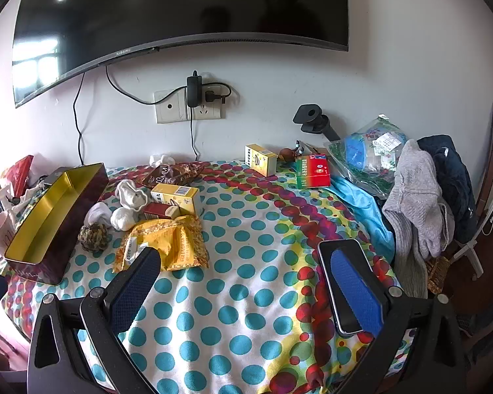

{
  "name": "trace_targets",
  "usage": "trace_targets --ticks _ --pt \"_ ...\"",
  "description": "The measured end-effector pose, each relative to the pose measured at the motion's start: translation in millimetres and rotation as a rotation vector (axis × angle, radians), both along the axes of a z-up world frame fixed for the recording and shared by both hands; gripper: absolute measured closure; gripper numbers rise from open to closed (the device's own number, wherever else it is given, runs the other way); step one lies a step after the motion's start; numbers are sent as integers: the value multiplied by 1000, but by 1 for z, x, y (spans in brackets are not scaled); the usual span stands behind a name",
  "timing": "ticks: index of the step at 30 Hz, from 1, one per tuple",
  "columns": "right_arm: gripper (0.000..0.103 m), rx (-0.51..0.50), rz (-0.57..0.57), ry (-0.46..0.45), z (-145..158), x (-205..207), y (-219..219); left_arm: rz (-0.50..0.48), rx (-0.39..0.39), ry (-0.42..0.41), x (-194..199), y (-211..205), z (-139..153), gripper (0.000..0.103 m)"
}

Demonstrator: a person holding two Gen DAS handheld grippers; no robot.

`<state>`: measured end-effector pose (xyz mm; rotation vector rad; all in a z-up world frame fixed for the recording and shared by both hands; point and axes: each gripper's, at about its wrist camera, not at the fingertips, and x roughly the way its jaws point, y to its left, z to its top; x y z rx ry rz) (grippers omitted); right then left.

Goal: Organize objects
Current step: 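Reach the left gripper toward the braided yarn ball and grasp it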

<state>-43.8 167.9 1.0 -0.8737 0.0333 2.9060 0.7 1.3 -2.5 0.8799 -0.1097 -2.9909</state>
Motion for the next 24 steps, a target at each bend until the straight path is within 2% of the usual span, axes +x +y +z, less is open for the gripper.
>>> trace_targets --ticks 6,11,14,17,24 --pt "0 22 -14 -36 -18 -10 6 -24 -21 6 0 -12 -17 0" --pt "0 26 -24 -101 -52 -30 14 -73 -61 -10 -9 -28 -48 0" --pt "0 22 -1 -148 -74 -45 16 -80 -18 -34 -25 -43 -61 0" --pt "0 -1 18 -165 -90 -54 16 -36 36 -18 -45 -58 -65 0" --pt "0 1 19 -190 -107 -77 15 -77 43 -12 -85 -48 -55 0"
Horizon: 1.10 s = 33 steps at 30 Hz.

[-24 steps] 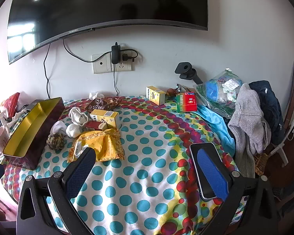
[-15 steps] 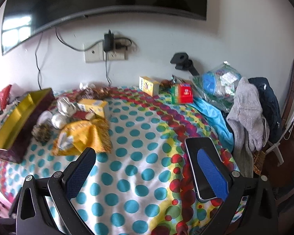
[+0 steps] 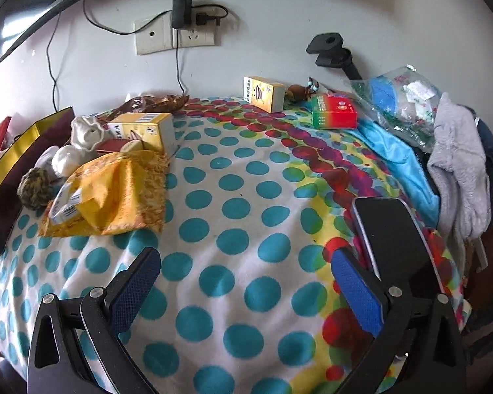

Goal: Organize objects
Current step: 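Reach the left gripper toward the braided yarn ball and grasp it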

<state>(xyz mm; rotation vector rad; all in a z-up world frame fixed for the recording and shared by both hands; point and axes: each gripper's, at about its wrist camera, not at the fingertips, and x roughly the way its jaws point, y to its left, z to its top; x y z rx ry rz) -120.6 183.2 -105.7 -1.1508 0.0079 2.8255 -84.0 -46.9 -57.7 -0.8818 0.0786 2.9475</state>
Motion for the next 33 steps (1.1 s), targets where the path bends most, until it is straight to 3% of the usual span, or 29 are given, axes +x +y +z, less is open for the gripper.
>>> trace_targets --ticks 8,11,13,18,23,26,29,33 --pt "0 -5 2 -47 -6 -13 -2 -3 16 -43 -55 -4 -1 1" --pt "0 -10 8 -39 -5 -12 -1 12 15 -62 -70 -6 -5 17" --pt "0 -23 14 -41 -6 -12 0 27 20 -99 -81 -8 -13 37" --pt "0 -80 13 -54 -8 -14 7 64 -16 -111 -97 -8 -16 40" --pt "0 -101 19 -54 -9 -14 8 107 -33 -174 -119 -18 -24 40" --pt "0 -100 18 -59 -9 -14 9 107 -83 -199 -127 -15 -29 41" --pt "0 -103 16 -60 -9 -14 9 109 -125 -218 -128 -13 -33 41" --pt "0 -98 14 -52 -8 -14 8 104 -122 -224 -112 -14 -33 45"
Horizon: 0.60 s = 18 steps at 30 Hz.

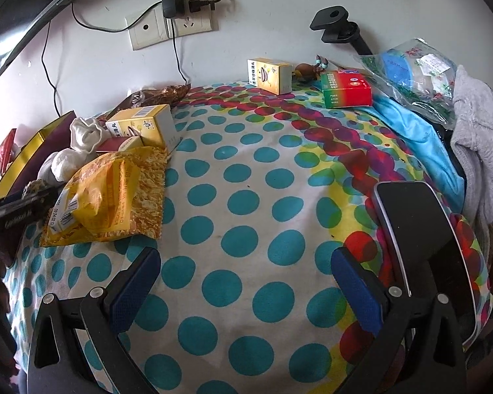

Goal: Organize objects
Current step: 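Reach the left gripper toward the braided yarn ball and grasp it, then carry the yarn ball with the left gripper into the gold tin and release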

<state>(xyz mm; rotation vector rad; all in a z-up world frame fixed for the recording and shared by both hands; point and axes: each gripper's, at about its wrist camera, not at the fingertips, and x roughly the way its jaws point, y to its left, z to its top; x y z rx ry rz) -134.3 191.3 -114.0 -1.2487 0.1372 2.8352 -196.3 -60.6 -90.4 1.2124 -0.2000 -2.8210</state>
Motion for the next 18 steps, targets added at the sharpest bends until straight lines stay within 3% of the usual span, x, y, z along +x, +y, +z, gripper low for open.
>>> trace_targets --ticks 2,5,13,18 --pt "0 16 -10 -2 0 -1 -1 -10 -13 9 2 1 -1 45" --pt "0 16 -3 7 0 1 -2 10 46 0 5 -3 5 46" --pt "0 27 -12 3 1 2 -3 -10 83 87 29 -8 35 46" --pt "0 40 -1 -4 0 1 -6 73 93 128 31 -50 56 46"
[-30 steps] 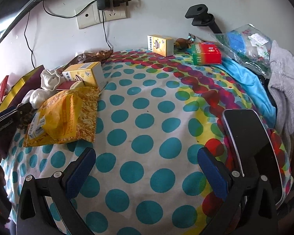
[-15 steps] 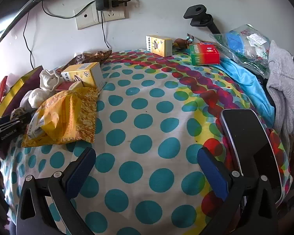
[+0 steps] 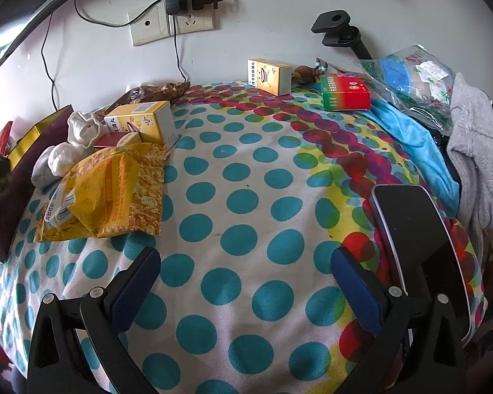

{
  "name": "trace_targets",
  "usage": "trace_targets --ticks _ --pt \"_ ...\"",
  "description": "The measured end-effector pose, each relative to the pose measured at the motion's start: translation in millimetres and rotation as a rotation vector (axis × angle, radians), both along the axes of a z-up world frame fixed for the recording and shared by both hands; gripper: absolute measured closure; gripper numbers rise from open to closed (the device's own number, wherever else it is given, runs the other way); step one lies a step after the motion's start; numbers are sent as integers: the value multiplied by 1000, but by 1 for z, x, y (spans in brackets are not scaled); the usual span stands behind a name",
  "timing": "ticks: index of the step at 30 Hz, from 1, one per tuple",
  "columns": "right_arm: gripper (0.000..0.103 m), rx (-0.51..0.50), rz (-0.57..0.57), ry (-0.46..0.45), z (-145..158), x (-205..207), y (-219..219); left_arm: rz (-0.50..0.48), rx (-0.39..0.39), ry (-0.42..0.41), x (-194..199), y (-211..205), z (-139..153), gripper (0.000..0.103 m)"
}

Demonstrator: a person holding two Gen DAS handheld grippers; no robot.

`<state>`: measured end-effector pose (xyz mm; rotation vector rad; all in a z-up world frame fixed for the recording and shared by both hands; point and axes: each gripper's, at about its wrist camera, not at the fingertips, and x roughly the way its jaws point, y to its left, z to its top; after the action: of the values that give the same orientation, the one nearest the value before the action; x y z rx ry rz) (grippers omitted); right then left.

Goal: Organize objects
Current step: 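Carry the yarn ball with the left gripper into the gold tin and release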

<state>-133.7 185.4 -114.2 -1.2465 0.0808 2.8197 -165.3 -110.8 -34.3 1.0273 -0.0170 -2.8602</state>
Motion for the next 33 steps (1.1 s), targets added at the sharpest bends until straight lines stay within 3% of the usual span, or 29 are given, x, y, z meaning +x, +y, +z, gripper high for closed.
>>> trace_targets --ticks 6,10,18,33 --pt "0 14 -8 5 0 0 0 126 40 -77 -12 -72 -3 46" --pt "0 26 -7 8 0 1 -1 161 32 -112 -15 -92 -15 46" --pt "0 26 0 0 0 0 -1 174 29 -148 -21 -93 -35 46" --pt "0 35 1 -1 0 -1 -3 170 22 -166 -24 -95 -46 44"
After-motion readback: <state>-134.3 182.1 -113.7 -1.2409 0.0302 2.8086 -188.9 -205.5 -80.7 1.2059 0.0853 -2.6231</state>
